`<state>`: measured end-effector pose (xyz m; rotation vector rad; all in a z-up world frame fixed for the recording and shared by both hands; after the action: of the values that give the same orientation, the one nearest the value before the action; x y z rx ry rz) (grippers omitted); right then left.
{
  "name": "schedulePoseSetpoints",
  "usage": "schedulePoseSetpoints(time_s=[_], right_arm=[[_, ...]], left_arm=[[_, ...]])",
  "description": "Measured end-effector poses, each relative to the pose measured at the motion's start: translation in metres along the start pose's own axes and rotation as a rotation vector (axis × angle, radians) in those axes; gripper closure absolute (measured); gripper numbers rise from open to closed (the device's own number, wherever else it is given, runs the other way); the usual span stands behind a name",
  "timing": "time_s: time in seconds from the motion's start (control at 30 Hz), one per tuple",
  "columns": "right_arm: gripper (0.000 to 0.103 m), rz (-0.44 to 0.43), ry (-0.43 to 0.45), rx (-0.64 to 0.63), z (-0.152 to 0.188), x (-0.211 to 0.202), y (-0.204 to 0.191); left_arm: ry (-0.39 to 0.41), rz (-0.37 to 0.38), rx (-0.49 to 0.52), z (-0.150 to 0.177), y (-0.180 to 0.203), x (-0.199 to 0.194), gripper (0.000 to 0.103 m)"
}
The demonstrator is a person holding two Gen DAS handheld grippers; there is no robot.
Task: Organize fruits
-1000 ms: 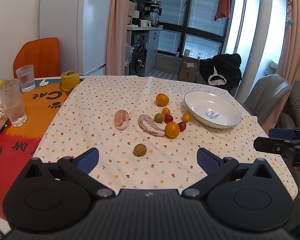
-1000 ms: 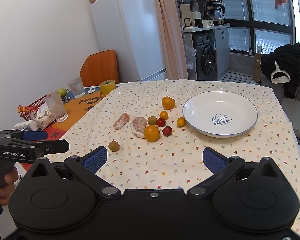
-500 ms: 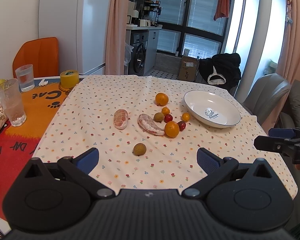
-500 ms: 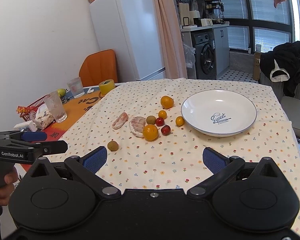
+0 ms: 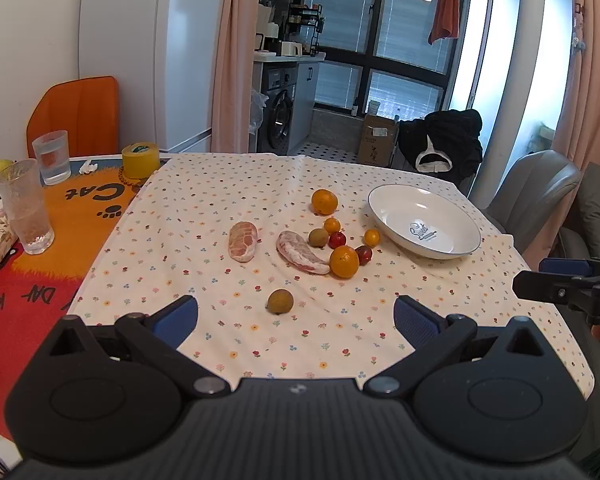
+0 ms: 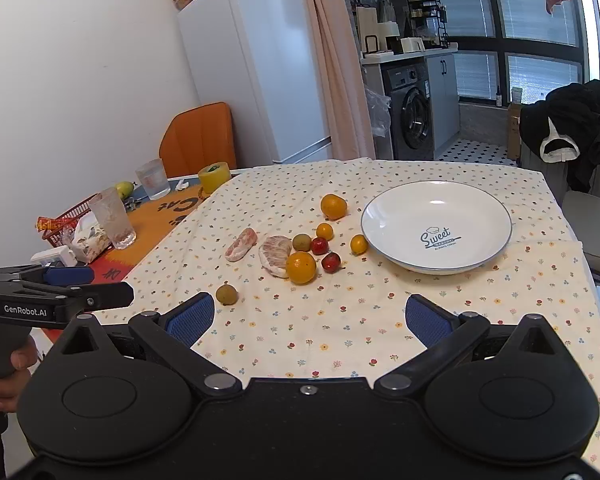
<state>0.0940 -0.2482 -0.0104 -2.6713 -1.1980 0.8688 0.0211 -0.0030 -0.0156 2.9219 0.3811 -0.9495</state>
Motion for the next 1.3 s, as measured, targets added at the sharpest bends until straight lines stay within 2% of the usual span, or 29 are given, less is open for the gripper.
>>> schedulePoseSetpoints(time_s=[0.97, 1.3], right_arm=[[0.0, -0.002, 0.0, -0.003, -0.002, -0.001, 0.001], [0.0, -0.014, -0.04, -0.047, -0.006, 0.026, 0.005]], left_arm=[[-0.002, 0.004, 0.0, -0.001, -0.002, 0.0, 0.0], [-0.035, 0.002, -0.034, -0.008, -0.01, 0.023, 0.0]])
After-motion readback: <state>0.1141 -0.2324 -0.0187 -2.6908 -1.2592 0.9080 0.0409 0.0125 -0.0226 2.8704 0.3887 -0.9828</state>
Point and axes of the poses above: each gripper's, at about its wrist camera, not at the fingertips, and x roughly the way its jaws point, y to its right, z to its underside, the point moved 3 cm from there along x, roughly the way its jaws point, and after that the axes turned 13 degrees about -z, right-handed, at the moved point
